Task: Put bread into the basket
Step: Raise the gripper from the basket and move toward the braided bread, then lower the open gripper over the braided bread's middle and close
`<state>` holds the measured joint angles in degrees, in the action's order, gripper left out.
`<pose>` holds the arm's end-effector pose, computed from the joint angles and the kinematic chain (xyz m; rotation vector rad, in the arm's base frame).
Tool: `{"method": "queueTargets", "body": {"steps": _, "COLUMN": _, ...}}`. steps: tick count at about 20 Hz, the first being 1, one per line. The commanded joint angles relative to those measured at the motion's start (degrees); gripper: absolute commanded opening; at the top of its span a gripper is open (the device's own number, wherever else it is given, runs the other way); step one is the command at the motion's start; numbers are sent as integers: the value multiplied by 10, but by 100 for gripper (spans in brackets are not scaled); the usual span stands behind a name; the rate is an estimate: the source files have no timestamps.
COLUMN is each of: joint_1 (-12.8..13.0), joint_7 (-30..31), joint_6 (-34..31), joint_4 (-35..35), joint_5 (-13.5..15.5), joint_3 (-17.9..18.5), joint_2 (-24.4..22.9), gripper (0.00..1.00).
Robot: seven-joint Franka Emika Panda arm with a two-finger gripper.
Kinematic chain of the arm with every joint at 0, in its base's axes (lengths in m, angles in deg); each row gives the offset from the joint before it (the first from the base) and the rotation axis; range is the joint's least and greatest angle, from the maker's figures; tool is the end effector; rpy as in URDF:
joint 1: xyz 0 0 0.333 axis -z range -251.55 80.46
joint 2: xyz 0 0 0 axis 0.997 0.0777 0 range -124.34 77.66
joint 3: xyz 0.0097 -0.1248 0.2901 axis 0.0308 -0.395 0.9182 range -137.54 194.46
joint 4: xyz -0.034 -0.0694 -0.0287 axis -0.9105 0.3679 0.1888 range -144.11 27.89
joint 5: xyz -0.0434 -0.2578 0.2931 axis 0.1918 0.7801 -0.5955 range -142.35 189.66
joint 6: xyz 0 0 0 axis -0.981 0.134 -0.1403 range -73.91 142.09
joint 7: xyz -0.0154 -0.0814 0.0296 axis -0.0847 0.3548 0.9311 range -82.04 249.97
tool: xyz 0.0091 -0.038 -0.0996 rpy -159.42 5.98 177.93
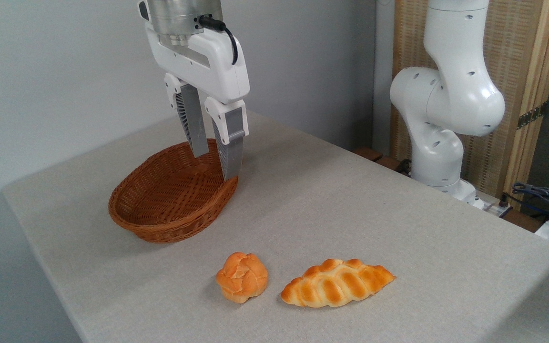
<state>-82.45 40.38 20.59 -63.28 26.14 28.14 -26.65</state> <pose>0.5403 -0.0367 0.6188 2.8536 -1.2372 0.0645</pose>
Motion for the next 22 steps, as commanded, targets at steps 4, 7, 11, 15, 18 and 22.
{"method": "queueTargets", "body": {"steps": 4, "joint_1": -2, "joint_7": -3, "joint_6": -26, "joint_4": 10, "joint_5": 14, "joint_3": 26, "joint_2": -2, "gripper": 100}}
{"method": "queueTargets", "body": {"steps": 7, "joint_1": -2, "joint_7": -4, "joint_6": -27, "joint_4": 9, "joint_5": 14, "joint_3": 23, "joint_2": 0, "gripper": 100}}
{"method": "queueTargets", "body": {"steps": 11, "joint_1": 1, "joint_7": -84, "joint_6": -17, "joint_4": -38, "joint_5": 5, "joint_3": 27, "joint_2": -27, "gripper": 100}}
{"method": "queueTargets", "body": {"steps": 15, "joint_1": 2, "joint_7": -217, "joint_6": 14, "joint_4": -128, "joint_5": -15, "joint_3": 59, "joint_2": -63, "gripper": 100}}
{"method": "queueTargets", "body": {"steps": 18, "joint_1": 2, "joint_7": -294, "joint_6": 31, "joint_4": -174, "joint_5": -59, "joint_3": 89, "joint_2": -70, "gripper": 100}}
{"method": "queueTargets", "body": {"steps": 22, "joint_1": 2, "joint_7": -336, "joint_6": 104, "joint_4": -235, "joint_5": -89, "joint_3": 136, "joint_2": -71, "gripper": 100}}
